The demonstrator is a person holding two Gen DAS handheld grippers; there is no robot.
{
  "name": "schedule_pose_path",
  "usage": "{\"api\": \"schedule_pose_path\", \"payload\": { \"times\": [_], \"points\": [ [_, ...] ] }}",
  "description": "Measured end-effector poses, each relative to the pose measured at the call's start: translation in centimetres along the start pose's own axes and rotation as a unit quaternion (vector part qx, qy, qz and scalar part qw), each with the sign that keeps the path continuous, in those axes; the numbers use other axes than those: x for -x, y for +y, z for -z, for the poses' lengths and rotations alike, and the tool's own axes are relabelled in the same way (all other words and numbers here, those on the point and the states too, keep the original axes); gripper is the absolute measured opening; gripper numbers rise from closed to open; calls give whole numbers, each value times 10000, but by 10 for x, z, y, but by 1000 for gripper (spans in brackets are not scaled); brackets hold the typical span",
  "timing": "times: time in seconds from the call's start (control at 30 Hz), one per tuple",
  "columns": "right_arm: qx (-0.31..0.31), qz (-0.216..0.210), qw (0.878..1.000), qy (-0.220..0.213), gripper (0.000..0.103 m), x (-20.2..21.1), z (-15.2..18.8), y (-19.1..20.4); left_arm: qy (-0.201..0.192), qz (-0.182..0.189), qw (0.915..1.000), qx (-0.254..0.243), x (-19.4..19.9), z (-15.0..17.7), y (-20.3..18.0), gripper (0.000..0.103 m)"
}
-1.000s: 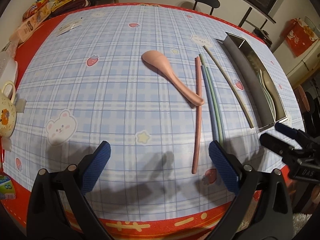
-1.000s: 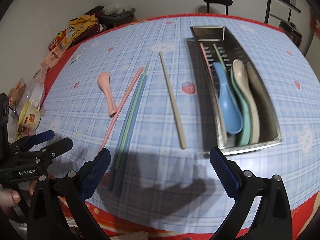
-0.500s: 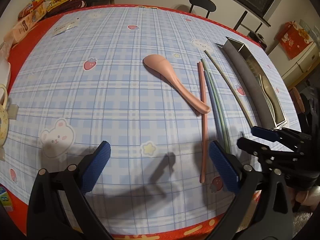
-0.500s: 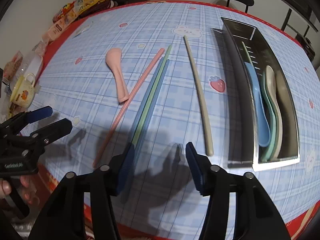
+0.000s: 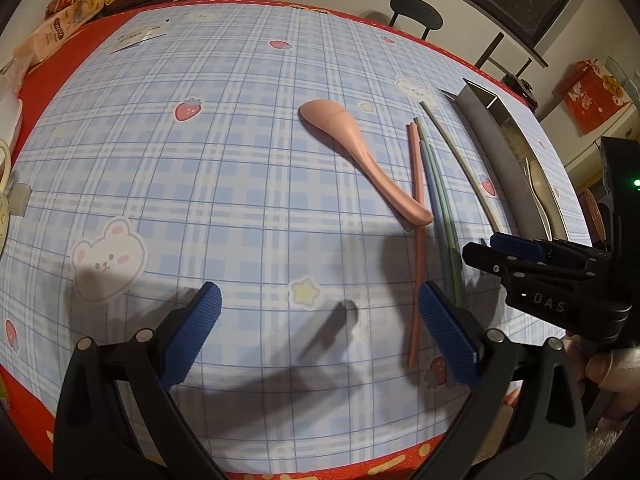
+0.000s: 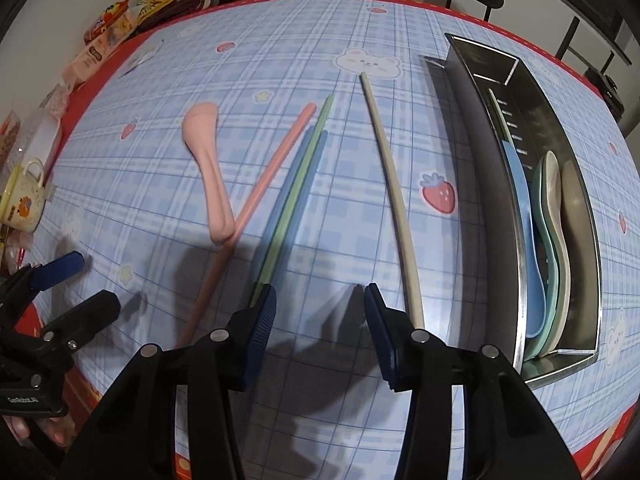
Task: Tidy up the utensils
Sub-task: 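Close the left tool on a pink chopstick while the right tool grasps a blue chopstick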
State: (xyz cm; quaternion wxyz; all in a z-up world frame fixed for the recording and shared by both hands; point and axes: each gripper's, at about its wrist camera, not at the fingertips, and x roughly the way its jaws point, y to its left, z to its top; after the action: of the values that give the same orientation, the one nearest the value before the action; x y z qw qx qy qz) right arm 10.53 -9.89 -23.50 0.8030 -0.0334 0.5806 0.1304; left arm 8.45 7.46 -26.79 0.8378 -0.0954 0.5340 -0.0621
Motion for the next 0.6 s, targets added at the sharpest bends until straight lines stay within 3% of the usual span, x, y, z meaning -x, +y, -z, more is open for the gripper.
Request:
{"api": "schedule_pose_path", "payload": {
  "times": [0.6],
  "points": [
    [320, 234, 9992, -20, 41, -6, 1, 17, 22, -12, 9997, -239, 0, -1, -15, 97]
  ]
}}
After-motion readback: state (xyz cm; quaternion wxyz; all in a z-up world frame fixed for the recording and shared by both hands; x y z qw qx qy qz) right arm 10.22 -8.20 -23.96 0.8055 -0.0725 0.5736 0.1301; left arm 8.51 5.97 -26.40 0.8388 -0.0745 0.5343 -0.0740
